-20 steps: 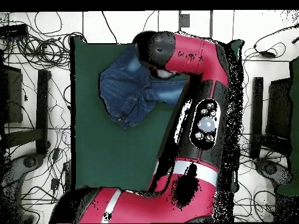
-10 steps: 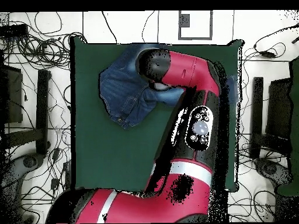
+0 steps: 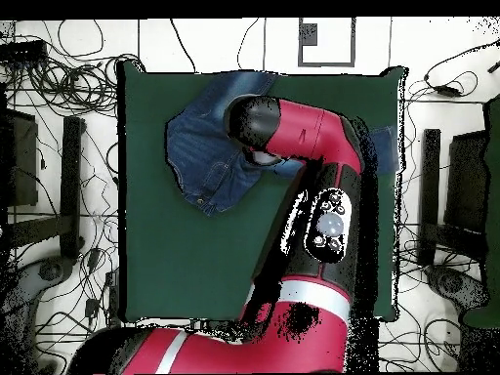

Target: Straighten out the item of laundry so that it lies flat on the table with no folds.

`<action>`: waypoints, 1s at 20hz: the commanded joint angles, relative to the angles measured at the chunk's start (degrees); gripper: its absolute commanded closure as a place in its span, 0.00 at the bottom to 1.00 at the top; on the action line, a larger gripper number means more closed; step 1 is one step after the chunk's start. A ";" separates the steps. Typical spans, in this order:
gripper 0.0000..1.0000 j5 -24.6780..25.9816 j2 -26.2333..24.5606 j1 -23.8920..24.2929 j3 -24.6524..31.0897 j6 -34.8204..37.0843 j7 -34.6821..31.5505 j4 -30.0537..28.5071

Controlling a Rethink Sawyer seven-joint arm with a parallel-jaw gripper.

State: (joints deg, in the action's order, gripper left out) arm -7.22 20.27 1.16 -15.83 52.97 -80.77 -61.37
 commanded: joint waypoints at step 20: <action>1.00 -6.14 -0.55 -5.73 4.78 -6.01 -18.16 -11.35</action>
State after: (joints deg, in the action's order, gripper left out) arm -10.92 21.69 -2.38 -15.83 51.39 -80.77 -63.81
